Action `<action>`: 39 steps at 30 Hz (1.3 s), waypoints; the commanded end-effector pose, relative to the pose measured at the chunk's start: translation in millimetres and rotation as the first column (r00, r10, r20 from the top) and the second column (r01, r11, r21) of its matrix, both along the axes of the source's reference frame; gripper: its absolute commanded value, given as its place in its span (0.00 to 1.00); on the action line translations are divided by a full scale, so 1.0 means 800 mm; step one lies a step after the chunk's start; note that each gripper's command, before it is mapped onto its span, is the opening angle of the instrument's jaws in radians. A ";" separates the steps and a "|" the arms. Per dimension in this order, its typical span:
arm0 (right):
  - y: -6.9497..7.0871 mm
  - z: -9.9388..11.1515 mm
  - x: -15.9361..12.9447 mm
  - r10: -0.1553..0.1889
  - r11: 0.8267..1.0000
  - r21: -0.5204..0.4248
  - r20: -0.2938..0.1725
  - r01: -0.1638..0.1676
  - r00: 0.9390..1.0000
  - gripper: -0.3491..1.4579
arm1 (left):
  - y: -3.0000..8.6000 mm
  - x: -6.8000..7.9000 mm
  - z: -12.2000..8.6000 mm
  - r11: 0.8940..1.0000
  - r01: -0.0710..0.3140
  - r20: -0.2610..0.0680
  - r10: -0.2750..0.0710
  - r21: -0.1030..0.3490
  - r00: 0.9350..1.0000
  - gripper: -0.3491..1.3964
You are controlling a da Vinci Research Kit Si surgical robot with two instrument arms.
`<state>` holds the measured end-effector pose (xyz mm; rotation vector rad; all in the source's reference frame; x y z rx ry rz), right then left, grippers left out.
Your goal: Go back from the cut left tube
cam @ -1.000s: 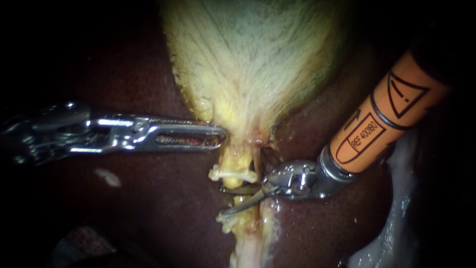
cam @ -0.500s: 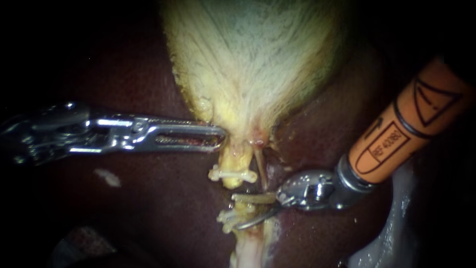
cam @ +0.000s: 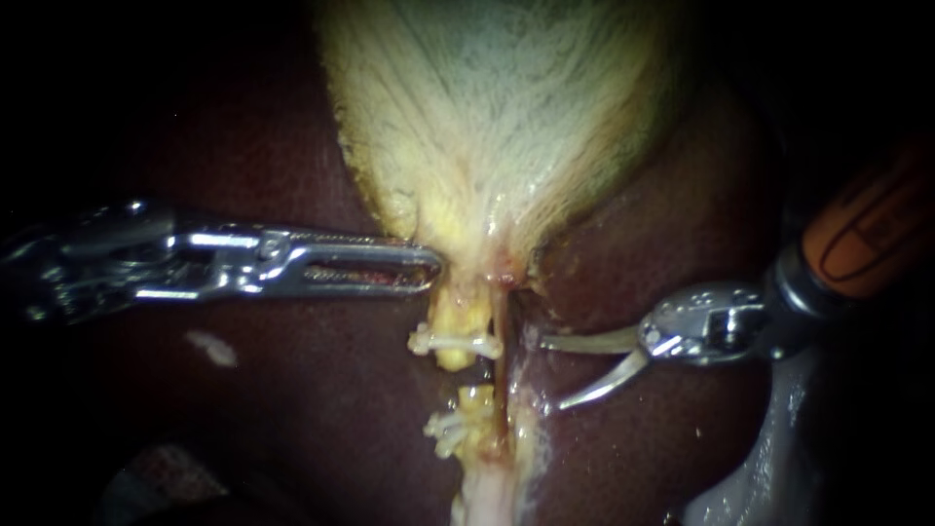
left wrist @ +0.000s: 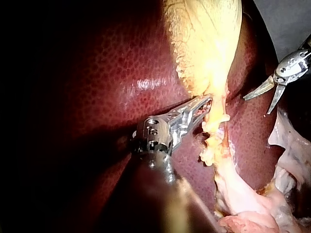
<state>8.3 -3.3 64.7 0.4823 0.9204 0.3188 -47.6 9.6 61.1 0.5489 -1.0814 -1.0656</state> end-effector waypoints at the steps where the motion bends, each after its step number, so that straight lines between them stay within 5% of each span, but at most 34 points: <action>1: 0.0001 -0.0001 -0.0001 -0.003 1.000 -0.024 0.002 0.003 1.000 0.91 | 0.0000 0.0000 0.0000 1.000 0.000 0.000 0.000 0.000 1.000 0.00; 11: 0.0009 -0.0006 -0.0009 -0.027 0.973 -0.228 -0.017 0.023 0.999 0.95 | 0.0000 0.0000 0.0000 1.000 0.000 0.000 0.000 0.000 1.000 0.00; 39: 0.0009 -0.0004 -0.0012 -0.027 0.970 -0.243 -0.023 0.021 0.999 0.96 | -0.0007 -0.0017 0.0013 1.000 0.003 -0.004 -0.003 -0.006 1.000 0.00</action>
